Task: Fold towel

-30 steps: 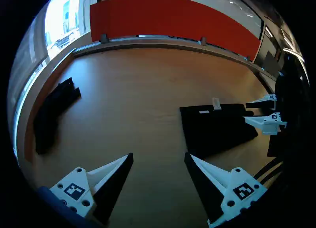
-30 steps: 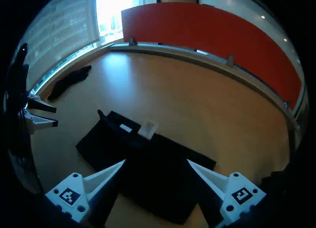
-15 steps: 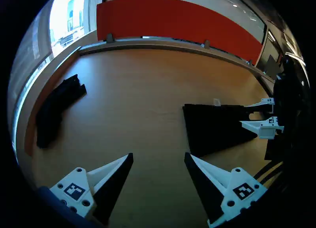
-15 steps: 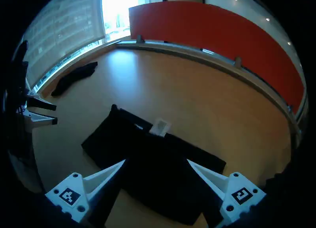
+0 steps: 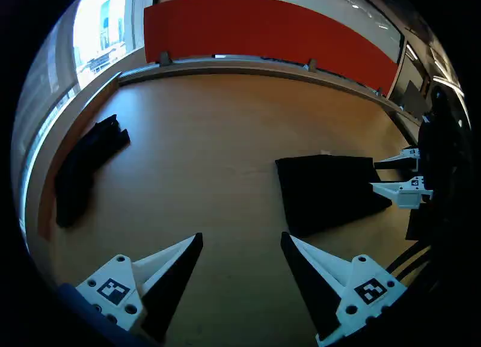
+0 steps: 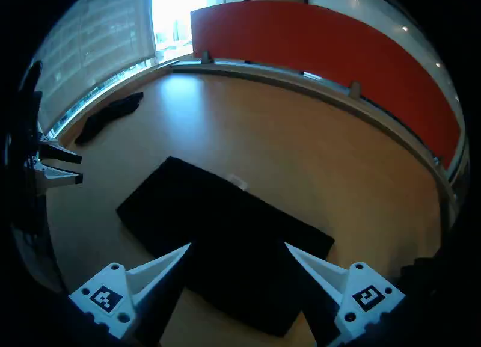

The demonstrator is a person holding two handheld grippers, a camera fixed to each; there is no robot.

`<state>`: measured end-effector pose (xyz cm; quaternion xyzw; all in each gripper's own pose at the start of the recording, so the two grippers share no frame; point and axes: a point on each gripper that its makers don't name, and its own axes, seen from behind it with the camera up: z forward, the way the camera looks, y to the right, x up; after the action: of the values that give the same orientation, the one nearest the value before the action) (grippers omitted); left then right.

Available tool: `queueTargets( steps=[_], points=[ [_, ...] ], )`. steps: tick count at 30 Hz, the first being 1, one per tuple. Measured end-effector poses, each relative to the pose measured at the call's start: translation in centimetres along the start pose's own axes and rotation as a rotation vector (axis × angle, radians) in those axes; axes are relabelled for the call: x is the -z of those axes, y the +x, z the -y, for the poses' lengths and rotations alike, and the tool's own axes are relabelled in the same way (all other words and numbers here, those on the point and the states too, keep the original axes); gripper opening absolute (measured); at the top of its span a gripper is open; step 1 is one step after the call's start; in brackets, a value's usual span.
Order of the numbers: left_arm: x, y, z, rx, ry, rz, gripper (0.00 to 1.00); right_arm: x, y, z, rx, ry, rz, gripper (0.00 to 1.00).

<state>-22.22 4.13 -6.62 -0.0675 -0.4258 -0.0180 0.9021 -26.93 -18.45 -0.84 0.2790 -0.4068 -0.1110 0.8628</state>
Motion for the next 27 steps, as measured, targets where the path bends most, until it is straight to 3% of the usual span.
queueTargets(
  steps=[15, 27],
  points=[
    [0.0, 0.2, -0.3, -0.015, -0.004, 0.002, 0.97, 2.3, -3.4, -3.7, -0.027, -0.049, 0.03, 1.0],
    [0.1, 0.2, -0.7, -0.016, -0.01, 0.001, 0.96, 3.4, -6.1, -4.1, -0.015, -0.048, 0.061, 1.0]
  ],
)
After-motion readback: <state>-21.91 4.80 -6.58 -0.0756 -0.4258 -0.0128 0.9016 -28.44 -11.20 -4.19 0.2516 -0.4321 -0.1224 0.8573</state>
